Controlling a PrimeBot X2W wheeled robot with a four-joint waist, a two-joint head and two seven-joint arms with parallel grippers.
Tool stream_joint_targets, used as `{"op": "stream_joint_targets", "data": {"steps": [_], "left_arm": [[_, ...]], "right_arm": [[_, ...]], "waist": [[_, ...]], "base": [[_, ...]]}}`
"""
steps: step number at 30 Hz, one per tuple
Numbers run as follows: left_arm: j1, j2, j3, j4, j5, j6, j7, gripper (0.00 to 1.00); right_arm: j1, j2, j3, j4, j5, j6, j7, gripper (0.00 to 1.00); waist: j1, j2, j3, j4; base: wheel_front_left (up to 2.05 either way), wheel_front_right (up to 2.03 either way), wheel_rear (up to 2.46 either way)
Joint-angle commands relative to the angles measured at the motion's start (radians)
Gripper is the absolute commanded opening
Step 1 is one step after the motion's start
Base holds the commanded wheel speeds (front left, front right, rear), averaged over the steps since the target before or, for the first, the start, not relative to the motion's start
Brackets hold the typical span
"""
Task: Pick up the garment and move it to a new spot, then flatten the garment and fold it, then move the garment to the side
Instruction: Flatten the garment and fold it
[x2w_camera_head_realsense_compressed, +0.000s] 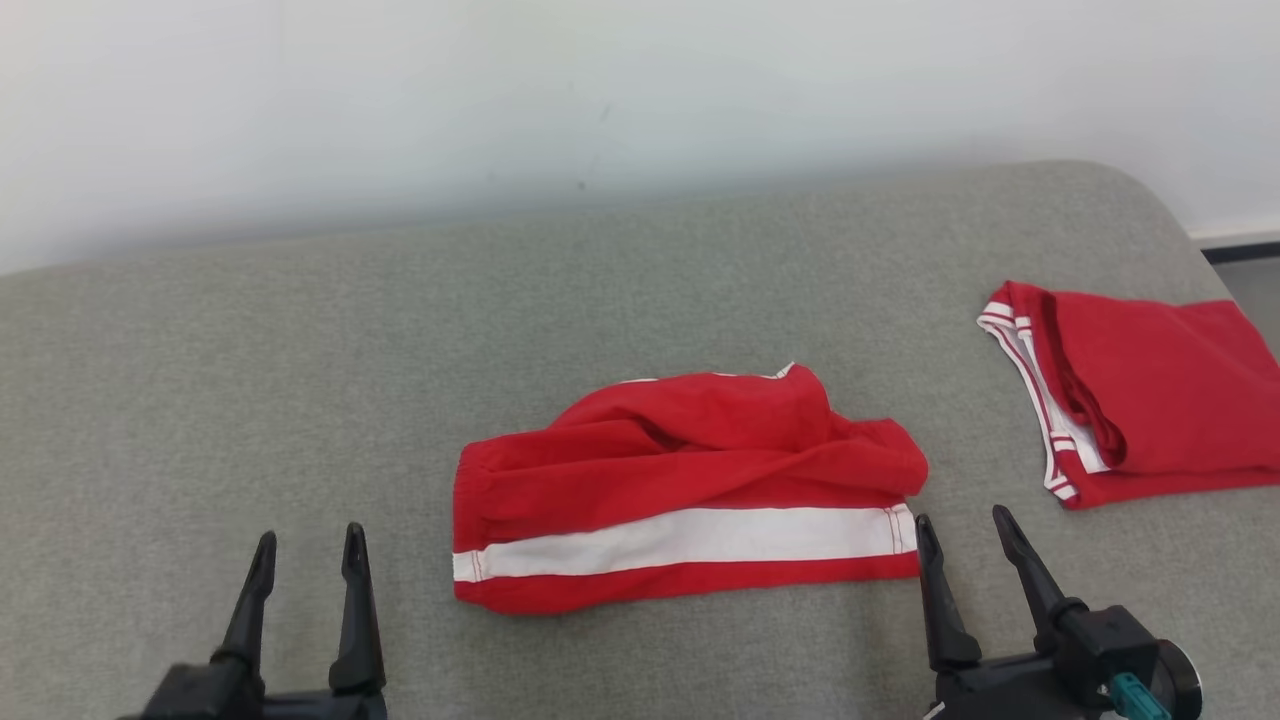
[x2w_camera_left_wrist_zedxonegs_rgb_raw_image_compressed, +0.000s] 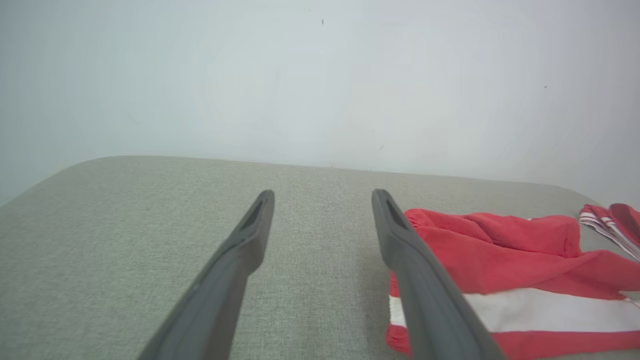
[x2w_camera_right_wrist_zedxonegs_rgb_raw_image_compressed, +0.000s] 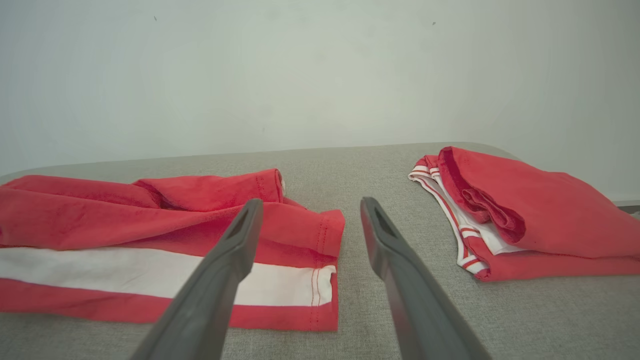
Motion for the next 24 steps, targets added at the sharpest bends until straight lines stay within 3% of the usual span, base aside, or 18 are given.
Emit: {"op": "stream_joint_targets", "data": {"steps": [1, 5, 9, 24], "left_arm": [[0.038, -0.024, 0.029, -0.020, 0.070, -0.011, -0.002, 1.00], [0.113, -0.109, 0.137, -0.069, 0.238, -0.055, -0.003, 1.00], [0.161, -0.157, 0.197, -0.073, 0.315, -0.107, -0.003, 1.00], [0.216, -0.202, 0.290, 0.081, 0.406, -0.211, -0.003, 1.00]], "right_arm": [[0.013, 0.002, 0.005, 0.007, -0.012, -0.002, -0.010, 1.00], [0.026, 0.002, 0.012, 0.030, -0.017, -0.002, -0.025, 1.00], [0.040, 0.002, 0.009, 0.044, -0.022, -0.002, -0.030, 1.00], [0.058, 0.002, 0.008, 0.085, -0.034, -0.002, -0.035, 1.00]], "waist": [[-0.0001, 0.0000, -0.025, 0.023], [-0.0001, 0.0000, -0.059, 0.049], [-0.0001, 0.0000, -0.079, 0.063], [-0.0001, 0.0000, -0.112, 0.069]], "base": [[0.00, 0.00, 0.00], [0.00, 0.00, 0.00], [0.00, 0.00, 0.00], [0.00, 0.00, 0.00]]}}
